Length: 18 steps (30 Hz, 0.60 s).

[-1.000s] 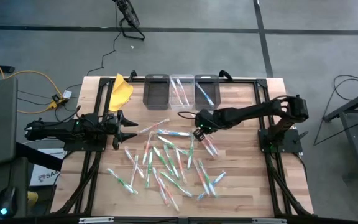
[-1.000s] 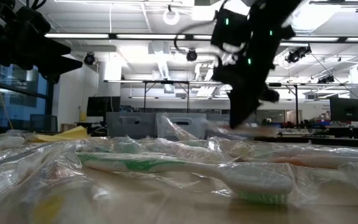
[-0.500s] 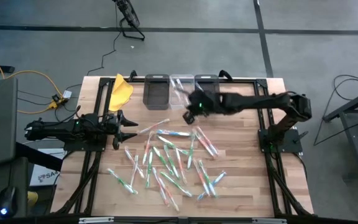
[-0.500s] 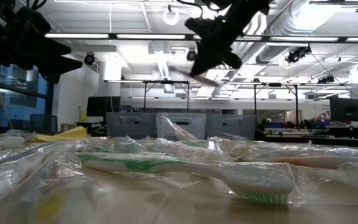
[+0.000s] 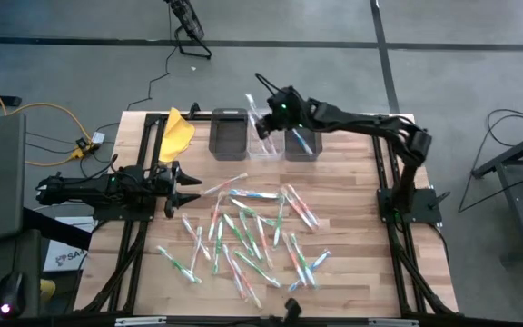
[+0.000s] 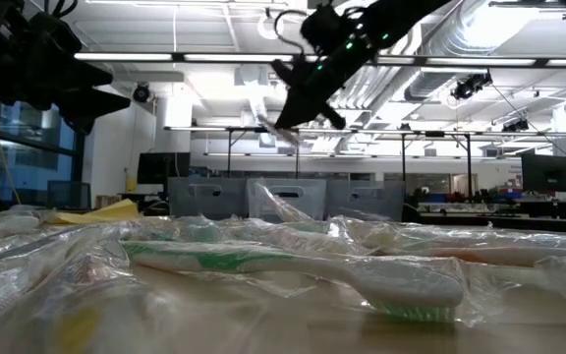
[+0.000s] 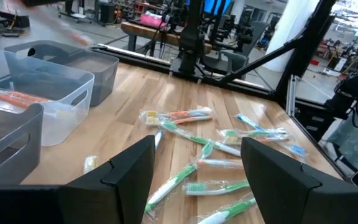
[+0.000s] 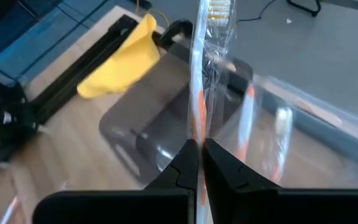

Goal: Pick & Place Toothbrushes
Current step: Put the orange toothbrush into the transparent bin

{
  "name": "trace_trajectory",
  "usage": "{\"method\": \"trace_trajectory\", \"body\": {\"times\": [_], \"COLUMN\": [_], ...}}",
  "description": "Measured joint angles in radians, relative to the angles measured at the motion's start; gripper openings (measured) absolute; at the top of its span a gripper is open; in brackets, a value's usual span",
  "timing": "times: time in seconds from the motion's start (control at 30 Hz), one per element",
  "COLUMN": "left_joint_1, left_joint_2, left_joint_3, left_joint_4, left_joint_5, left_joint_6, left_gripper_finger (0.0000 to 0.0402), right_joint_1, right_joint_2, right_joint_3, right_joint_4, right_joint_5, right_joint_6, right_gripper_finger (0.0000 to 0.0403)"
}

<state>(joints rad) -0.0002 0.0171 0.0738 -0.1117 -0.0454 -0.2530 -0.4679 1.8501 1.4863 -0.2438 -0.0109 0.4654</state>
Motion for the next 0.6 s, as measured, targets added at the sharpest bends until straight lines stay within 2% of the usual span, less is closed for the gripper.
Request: {"method": "trace_trajectory", "body": {"times": [0.27,0.6], "left_joint_1": [0.0,0.0], "left_joint_2": [0.0,0.0], "left_joint_3": [0.0,0.0], "left_joint_4": [-0.002,-0.006], "left_joint_5": [0.001,0.001], "left_joint_6": [-0.045,-0.067], "left_gripper_finger": [0.0232,0.0232], "right_joint_1": [-0.012,-0.05], "right_joint_2": [0.194,0.26], "right_joint_3": [0.168,0.185], "right_joint_4": [-0.013,-0.088], "right_joint_5": [-0.048,-0.04], "right_joint_6": [0.006,0.055], "right_gripper_finger": [0.0005,0.0005]}}
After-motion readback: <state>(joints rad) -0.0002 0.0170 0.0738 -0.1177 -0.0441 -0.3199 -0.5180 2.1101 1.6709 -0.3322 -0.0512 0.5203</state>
